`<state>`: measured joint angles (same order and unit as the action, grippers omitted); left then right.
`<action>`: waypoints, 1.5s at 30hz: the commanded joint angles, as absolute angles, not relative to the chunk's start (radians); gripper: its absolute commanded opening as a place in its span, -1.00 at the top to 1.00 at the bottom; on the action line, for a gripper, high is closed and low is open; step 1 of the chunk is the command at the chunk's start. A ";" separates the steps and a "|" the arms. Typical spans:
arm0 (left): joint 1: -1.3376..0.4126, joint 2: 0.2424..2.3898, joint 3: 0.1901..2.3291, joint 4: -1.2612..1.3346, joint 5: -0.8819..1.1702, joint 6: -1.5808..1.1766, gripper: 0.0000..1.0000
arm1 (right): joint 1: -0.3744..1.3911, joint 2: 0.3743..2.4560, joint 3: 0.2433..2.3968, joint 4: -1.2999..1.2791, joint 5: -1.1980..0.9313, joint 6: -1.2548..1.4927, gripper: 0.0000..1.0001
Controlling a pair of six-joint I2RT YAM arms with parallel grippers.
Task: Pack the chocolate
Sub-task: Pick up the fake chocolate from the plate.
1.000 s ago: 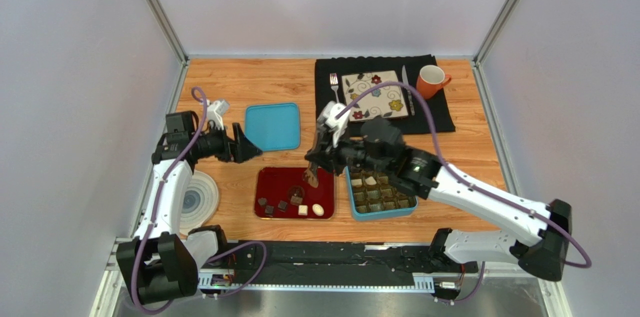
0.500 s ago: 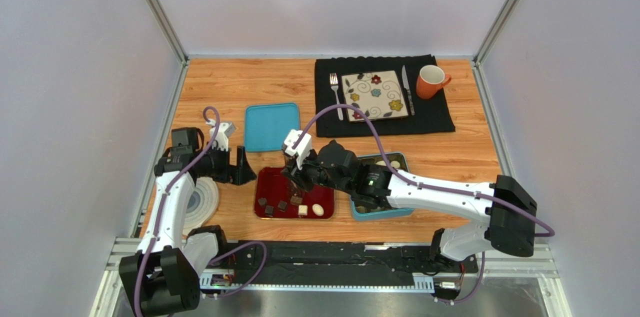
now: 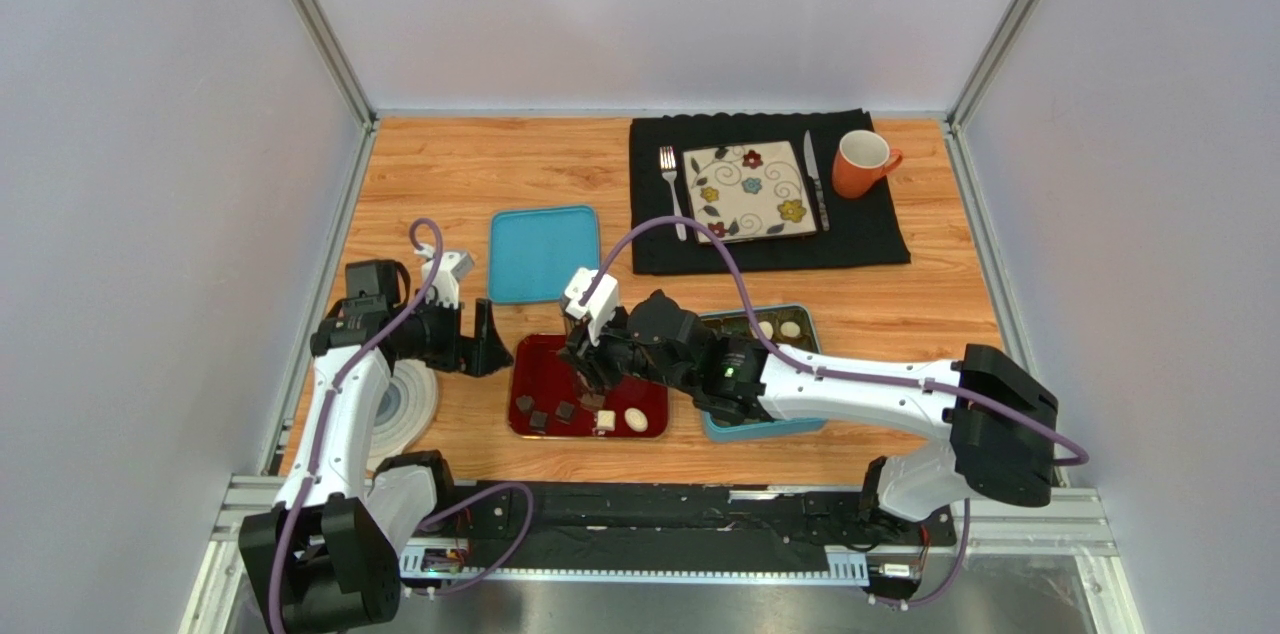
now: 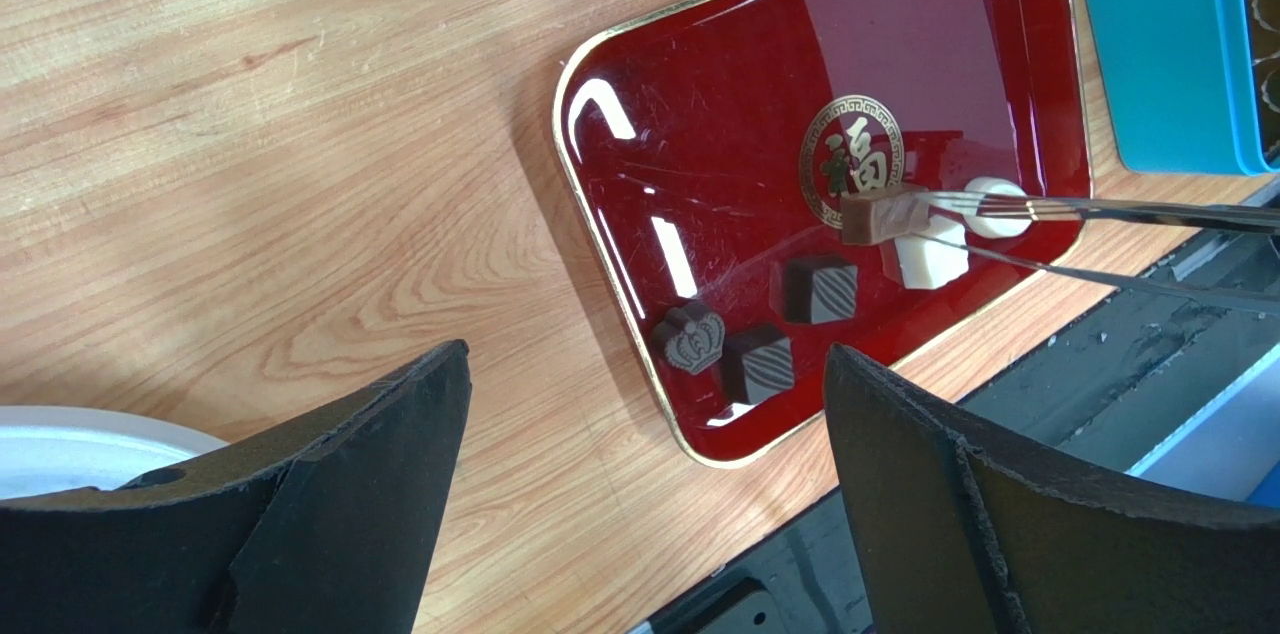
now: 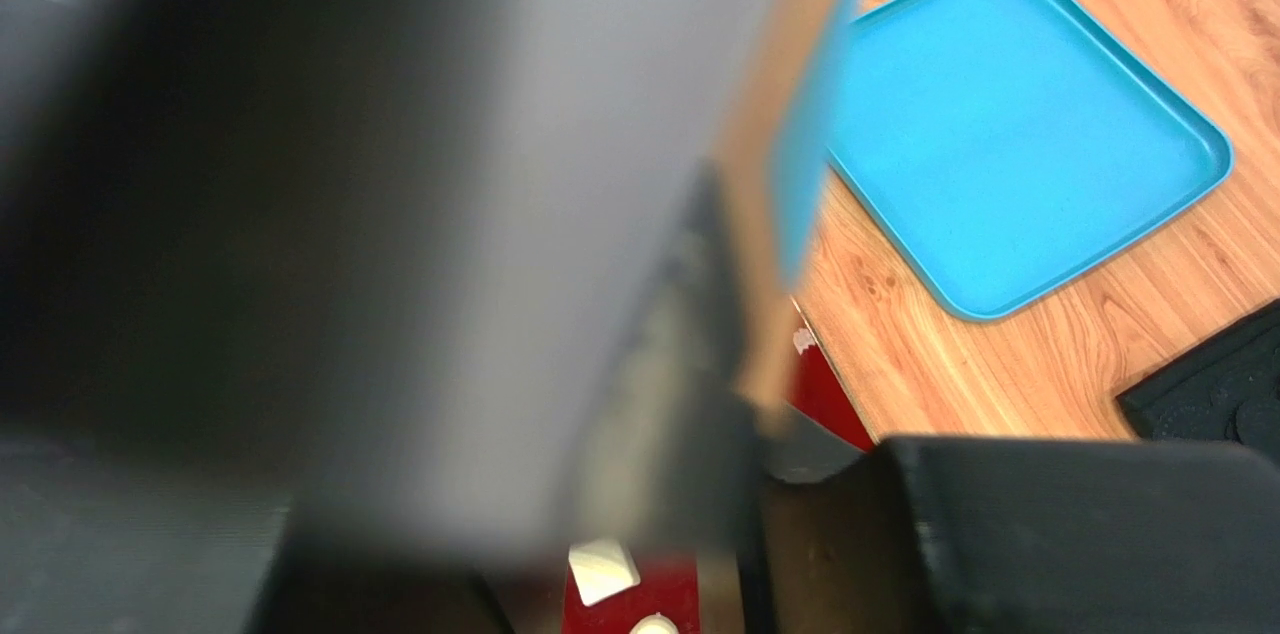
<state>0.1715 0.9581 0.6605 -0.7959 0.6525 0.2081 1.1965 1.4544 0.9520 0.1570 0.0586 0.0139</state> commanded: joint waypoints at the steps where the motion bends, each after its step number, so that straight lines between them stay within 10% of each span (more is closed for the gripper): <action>1: 0.169 0.939 0.670 -0.799 0.658 0.236 -0.92 | 1.201 1.457 0.946 0.230 0.083 0.034 0.33; 45: 0.169 0.916 0.735 -0.856 0.673 0.278 -0.94 | 1.203 1.508 0.902 0.253 0.101 0.068 0.24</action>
<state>0.1715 0.9337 0.6968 -0.8497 0.6537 0.2516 1.1969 1.5265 0.9073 0.2306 0.0780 0.0643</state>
